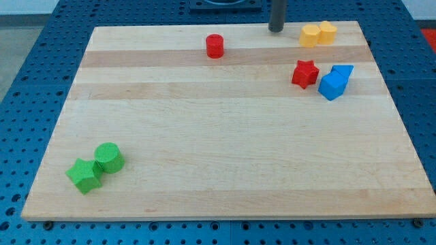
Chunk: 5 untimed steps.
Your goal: Push the yellow hexagon slightly to the down
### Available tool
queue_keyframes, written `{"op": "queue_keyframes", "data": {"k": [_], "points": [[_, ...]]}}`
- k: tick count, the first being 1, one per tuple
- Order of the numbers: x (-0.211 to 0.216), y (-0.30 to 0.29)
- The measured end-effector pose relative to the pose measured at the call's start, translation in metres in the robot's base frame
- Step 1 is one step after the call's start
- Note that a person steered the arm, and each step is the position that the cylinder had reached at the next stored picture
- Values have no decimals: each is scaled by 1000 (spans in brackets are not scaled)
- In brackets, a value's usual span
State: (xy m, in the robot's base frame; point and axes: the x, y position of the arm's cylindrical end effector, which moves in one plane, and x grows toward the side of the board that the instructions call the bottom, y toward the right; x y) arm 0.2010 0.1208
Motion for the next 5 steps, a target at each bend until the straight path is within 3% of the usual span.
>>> {"op": "queue_keyframes", "data": {"k": [2, 5], "points": [[-1, 43], [11, 45]]}}
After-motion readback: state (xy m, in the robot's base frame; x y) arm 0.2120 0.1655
